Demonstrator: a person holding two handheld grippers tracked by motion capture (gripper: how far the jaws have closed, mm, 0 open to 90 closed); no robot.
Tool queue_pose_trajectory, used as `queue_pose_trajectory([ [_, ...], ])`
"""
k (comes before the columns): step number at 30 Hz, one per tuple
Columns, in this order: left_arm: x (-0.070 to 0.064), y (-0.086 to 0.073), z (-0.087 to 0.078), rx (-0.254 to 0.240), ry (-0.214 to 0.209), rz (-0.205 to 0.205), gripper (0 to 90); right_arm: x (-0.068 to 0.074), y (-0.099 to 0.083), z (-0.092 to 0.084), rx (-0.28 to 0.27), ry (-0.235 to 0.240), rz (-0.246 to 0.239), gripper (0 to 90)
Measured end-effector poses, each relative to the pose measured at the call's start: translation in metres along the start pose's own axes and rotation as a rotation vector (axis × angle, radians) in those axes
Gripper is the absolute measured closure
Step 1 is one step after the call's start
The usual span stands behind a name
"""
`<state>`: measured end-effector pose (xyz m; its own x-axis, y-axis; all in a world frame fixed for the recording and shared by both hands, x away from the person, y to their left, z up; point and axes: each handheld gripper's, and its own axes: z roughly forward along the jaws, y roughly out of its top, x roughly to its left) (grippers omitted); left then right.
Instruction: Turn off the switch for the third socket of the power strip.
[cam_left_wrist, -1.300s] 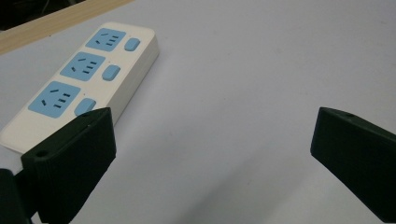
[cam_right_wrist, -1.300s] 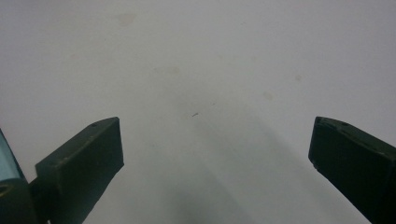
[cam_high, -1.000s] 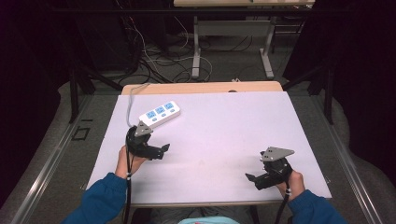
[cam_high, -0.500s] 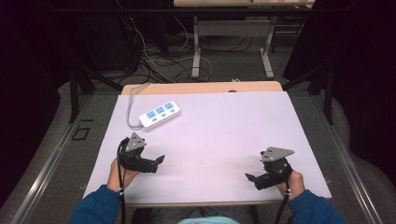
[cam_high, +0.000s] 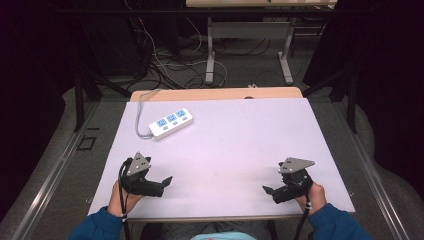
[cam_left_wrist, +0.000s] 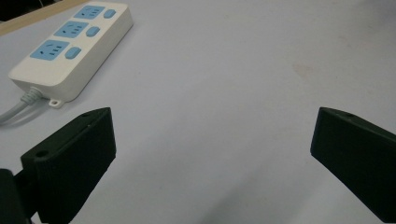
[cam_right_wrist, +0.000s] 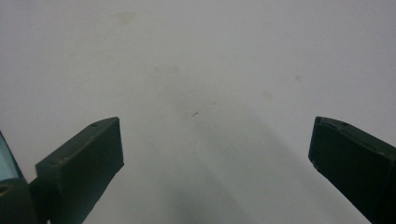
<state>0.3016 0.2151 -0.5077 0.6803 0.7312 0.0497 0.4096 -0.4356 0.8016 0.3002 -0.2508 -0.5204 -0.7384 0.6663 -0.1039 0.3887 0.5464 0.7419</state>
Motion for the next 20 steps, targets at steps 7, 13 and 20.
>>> queue_pose_trajectory([
  [7, -0.004, -0.011, -0.009, -0.005, -0.006, 0.012, 0.0, 0.000, 0.000, 0.000, 0.008, 0.003, -0.002, 2.5],
  [13, -0.007, -0.019, -0.014, 0.005, -0.016, 0.007, 0.0, 0.000, 0.000, 0.000, 0.008, 0.004, -0.002, 2.4],
  [20, -0.004, -0.019, -0.014, 0.002, -0.011, 0.006, 0.0, 0.000, 0.000, 0.000, -0.002, -0.006, -0.002, 2.3],
])
